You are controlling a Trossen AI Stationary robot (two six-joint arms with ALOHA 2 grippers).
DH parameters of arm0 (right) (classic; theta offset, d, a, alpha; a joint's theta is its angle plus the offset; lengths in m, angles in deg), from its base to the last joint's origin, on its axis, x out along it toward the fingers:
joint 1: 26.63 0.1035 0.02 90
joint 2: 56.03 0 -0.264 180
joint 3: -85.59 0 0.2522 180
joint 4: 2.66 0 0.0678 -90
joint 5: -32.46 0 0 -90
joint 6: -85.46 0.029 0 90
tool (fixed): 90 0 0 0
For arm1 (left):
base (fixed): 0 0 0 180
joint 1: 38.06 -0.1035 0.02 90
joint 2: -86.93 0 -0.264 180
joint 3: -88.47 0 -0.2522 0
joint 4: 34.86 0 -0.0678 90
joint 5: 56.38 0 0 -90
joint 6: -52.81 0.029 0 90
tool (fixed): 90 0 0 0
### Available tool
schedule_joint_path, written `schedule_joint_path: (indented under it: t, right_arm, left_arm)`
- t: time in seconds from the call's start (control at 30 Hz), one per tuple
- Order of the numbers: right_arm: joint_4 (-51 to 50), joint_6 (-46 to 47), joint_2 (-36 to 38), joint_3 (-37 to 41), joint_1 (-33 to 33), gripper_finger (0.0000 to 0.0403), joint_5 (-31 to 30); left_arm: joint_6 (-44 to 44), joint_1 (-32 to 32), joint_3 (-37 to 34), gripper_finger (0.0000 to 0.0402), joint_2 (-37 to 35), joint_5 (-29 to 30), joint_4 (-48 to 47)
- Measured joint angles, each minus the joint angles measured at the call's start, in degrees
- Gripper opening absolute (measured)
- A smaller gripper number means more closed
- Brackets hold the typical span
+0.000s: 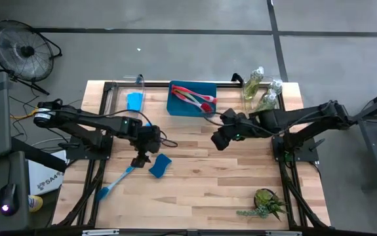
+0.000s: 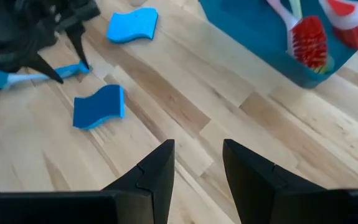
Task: Pick & Place Kitchen Sink Supplies
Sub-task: Put the bottom blue sponge into the left transparent bin
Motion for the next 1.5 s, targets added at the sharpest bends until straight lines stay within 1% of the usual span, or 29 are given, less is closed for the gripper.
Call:
schedule_joint_path:
  t: [0.17, 0.3, 0.37, 0.53, 0.7, 0.77, 0.87, 1.07, 1.2, 1.37, 1.5]
  right_arm:
    - [-0.85, -0.07, -0.92, 0.0, 1.78, 0.013, 0.09]
    - [-2.13, 0.4, -0.9, 0.0, 3.22, 0.013, 0.07]
    - [-2.92, 0.45, -0.9, 0.0, 4.1, 0.013, 0.07]
    - [-5.83, 0.46, -0.87, 0.0, 6.36, 0.013, 0.09]
    - [-8.26, 0.31, -0.87, 0.0, 8.64, 0.013, 0.08]
    - [-9.29, -0.09, -0.87, 0.0, 9.41, 0.013, 0.07]
    - [-11.08, -0.51, -0.87, 0.0, 10.58, 0.013, -0.15]
    - [-12.76, -1.69, -0.85, 0.02, 12.46, 0.013, -0.33]
    - [-13.52, -1.71, -0.85, 0.02, 13.48, 0.013, -0.38]
    - [-13.87, -1.71, -0.85, 0.02, 14.84, 0.013, -1.26]
    - [-13.94, -1.24, -0.85, 0.02, 15.87, 0.013, -2.98]
  left_arm:
    - [-8.9, -0.02, -1.16, 0.0286, 0.0, 1.57, 4.2]
    - [-20.64, -0.02, -1.17, 0.0321, 0.0, 5.0, 6.46]
    - [-26.01, -0.02, -1.17, 0.0327, 0.0, 6.94, 7.44]
    - [-33.8, -0.01, -1.17, 0.0328, 0.0, 11.25, 7.58]
    - [-40.09, 0.84, -1.17, 0.0328, 0.0, 12.83, 8.01]
    - [-42.04, 2.1, -1.17, 0.0328, 0.49, 14.4, 8.17]
    - [-44.97, 4.25, -1.15, 0.0328, 2.23, 14.97, 8.37]
    - [-47.32, 7.6, -1.15, 0.0328, 6.96, 15.71, 14.41]
    - [-47.39, 7.45, -1.11, 0.0328, 8.33, 15.7, 17.99]
    - [-47.84, 7.43, -1.12, 0.0328, 8.35, 16.28, 17.86]
    - [-48.48, 7.46, -1.12, 0.0328, 8.45, 14.28, 16.94]
